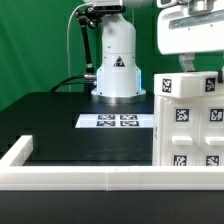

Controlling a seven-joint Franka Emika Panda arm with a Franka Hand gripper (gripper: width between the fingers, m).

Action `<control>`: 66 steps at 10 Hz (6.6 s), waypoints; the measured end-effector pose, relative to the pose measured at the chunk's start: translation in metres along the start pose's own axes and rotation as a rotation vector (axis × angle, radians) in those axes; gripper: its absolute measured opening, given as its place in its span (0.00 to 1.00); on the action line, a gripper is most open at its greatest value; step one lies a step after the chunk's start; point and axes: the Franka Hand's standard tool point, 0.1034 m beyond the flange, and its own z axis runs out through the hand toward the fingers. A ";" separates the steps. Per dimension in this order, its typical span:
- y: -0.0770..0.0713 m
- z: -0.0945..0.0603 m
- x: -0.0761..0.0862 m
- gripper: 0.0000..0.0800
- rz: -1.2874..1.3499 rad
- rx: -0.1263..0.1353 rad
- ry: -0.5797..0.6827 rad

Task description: Assemble cabinet

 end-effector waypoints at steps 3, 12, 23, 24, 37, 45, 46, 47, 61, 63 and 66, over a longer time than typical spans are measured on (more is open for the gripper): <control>-0.004 0.001 0.000 0.71 0.177 0.026 -0.016; -0.007 0.000 -0.001 0.71 0.819 0.047 -0.099; -0.018 -0.030 -0.004 1.00 0.771 0.101 -0.164; -0.017 -0.027 -0.004 1.00 0.743 0.099 -0.161; -0.022 -0.028 -0.012 1.00 -0.593 0.060 -0.077; -0.011 -0.029 0.003 1.00 -1.336 0.057 -0.077; -0.011 -0.029 0.005 1.00 -1.409 0.059 -0.073; -0.008 -0.026 0.009 1.00 -1.614 0.065 -0.067; 0.025 -0.001 0.042 1.00 -2.396 -0.038 -0.121; 0.027 0.001 0.044 0.97 -2.372 -0.041 -0.123; 0.027 0.002 0.044 0.74 -2.364 -0.042 -0.124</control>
Offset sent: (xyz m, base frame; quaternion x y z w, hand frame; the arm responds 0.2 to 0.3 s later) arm 0.0000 0.0000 0.0000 0.0000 0.0000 0.1938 0.9810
